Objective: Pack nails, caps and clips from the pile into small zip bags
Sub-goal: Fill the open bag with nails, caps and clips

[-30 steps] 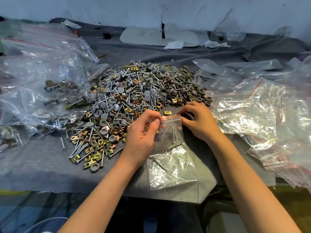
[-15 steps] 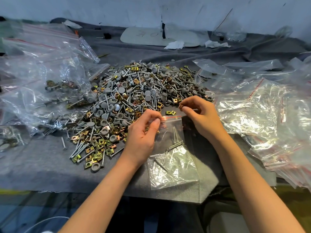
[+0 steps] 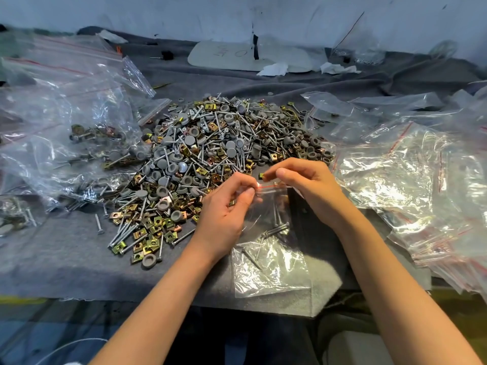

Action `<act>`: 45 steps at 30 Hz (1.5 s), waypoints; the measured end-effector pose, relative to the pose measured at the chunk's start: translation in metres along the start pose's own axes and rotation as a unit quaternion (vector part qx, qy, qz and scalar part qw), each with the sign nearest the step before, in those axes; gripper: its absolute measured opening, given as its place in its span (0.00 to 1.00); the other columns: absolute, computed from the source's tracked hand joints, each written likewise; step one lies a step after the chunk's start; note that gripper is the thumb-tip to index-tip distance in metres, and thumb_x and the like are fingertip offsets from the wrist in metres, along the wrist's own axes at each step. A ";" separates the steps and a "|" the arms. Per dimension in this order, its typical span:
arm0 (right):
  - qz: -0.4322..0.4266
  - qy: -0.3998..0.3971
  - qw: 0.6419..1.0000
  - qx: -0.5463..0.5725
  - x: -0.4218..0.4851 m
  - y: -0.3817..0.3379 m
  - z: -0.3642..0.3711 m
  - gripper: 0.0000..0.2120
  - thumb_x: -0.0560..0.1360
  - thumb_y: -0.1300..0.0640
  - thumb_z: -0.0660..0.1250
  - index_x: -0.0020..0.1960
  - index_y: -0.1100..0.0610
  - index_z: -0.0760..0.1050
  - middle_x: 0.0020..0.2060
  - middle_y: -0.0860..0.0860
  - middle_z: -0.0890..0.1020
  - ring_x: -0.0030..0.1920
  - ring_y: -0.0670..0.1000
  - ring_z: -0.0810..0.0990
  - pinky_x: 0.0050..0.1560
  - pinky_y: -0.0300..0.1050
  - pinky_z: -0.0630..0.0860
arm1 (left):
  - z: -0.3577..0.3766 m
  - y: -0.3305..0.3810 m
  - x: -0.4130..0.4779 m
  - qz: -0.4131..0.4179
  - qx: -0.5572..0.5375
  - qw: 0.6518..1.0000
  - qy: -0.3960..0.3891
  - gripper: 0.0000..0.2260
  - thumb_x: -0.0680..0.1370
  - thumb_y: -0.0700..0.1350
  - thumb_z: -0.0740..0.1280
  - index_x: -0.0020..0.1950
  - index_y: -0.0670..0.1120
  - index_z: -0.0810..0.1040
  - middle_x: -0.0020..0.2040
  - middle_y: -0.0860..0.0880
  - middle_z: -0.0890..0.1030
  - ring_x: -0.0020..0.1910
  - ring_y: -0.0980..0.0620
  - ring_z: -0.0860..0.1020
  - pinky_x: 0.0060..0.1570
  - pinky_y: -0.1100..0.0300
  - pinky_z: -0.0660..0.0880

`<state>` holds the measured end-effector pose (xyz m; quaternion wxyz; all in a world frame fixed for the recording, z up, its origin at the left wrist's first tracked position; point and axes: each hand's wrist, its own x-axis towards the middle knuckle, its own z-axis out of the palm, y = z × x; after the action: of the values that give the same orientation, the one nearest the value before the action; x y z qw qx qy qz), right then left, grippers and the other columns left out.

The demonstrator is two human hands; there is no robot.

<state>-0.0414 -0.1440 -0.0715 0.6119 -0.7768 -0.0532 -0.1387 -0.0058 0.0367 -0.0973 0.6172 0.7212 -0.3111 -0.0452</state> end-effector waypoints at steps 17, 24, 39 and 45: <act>0.028 0.018 0.924 -0.380 0.003 0.017 -0.011 0.08 0.75 0.59 0.69 0.54 0.56 0.79 0.39 0.45 0.73 0.42 0.48 0.72 0.42 0.38 0.64 | -0.002 0.002 0.000 0.000 -0.084 0.993 0.089 0.06 0.78 0.43 0.59 0.45 0.51 0.75 0.41 0.57 0.80 0.45 0.47 0.81 0.53 0.43 0.79; 0.029 0.006 0.923 -0.384 0.005 0.020 -0.009 0.05 0.72 0.64 0.71 0.47 0.58 0.78 0.45 0.50 0.75 0.45 0.49 0.74 0.45 0.39 0.68 | -0.001 0.000 0.001 -0.013 -0.093 0.993 0.074 0.05 0.78 0.43 0.59 0.46 0.48 0.75 0.40 0.58 0.80 0.44 0.53 0.81 0.53 0.46 0.79; 0.006 0.022 0.998 0.056 0.000 -0.001 -0.001 0.05 0.71 0.62 0.65 0.41 0.58 0.81 0.42 0.51 0.82 0.46 0.47 0.79 0.46 0.37 0.73 | 0.002 0.000 0.000 0.021 0.021 0.999 -0.021 0.06 0.78 0.43 0.59 0.48 0.53 0.74 0.44 0.46 0.80 0.44 0.47 0.80 0.42 0.51 0.80; 0.023 0.003 0.971 -0.238 0.001 0.006 -0.012 0.13 0.72 0.67 0.66 0.43 0.48 0.78 0.42 0.42 0.79 0.43 0.42 0.76 0.43 0.33 0.70 | -0.001 0.003 -0.002 0.007 -0.029 0.997 0.067 0.06 0.79 0.44 0.58 0.47 0.52 0.74 0.42 0.54 0.80 0.42 0.53 0.81 0.42 0.52 0.81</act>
<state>-0.0406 -0.1568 -0.0747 0.4126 -0.9008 0.0010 -0.1355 -0.0085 0.0382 -0.0947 0.6576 0.7023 -0.2726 -0.0015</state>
